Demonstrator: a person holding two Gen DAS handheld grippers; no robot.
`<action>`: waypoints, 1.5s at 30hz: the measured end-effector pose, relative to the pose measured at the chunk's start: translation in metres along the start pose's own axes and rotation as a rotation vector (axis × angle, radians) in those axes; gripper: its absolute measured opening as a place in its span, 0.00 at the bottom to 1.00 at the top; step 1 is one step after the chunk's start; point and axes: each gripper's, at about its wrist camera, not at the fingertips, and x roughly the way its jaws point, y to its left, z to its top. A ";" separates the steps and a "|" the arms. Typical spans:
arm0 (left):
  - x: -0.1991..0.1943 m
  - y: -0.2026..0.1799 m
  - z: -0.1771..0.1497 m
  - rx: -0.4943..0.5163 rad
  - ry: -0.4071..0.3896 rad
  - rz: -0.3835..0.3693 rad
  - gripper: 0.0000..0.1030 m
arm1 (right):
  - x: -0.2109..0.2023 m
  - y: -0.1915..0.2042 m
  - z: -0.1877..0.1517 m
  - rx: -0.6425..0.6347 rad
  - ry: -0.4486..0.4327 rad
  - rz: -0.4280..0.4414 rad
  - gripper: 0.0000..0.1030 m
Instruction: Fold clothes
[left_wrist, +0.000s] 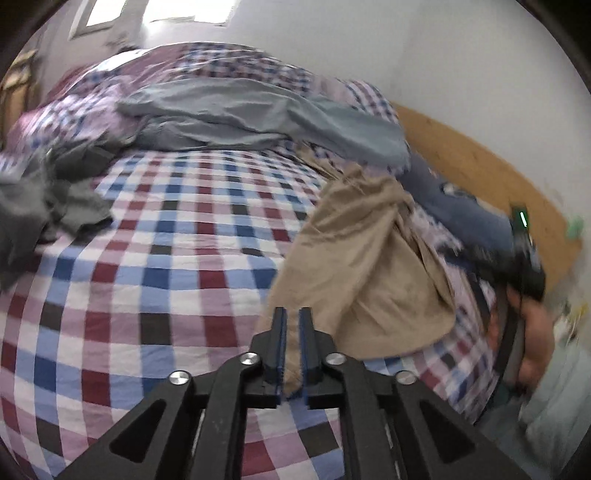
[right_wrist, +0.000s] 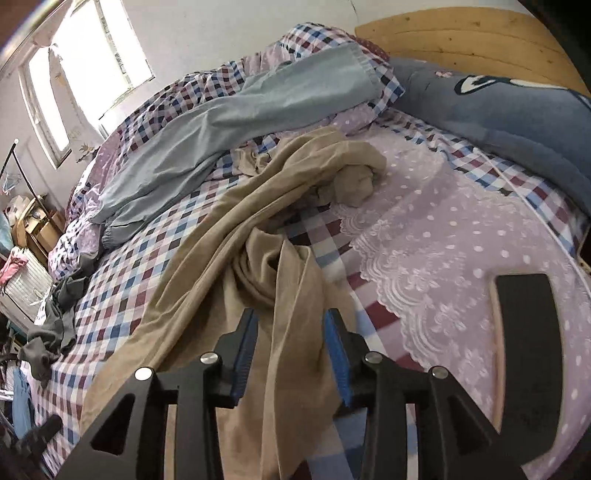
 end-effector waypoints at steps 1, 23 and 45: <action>0.000 -0.004 -0.001 0.022 0.003 0.003 0.31 | 0.004 0.000 0.003 0.005 0.002 0.002 0.39; 0.032 -0.015 -0.008 0.115 0.074 0.059 0.04 | 0.039 0.009 0.019 -0.033 0.037 -0.054 0.45; 0.009 0.051 0.013 -0.246 -0.052 -0.053 0.01 | 0.008 -0.059 0.019 0.266 -0.075 -0.019 0.04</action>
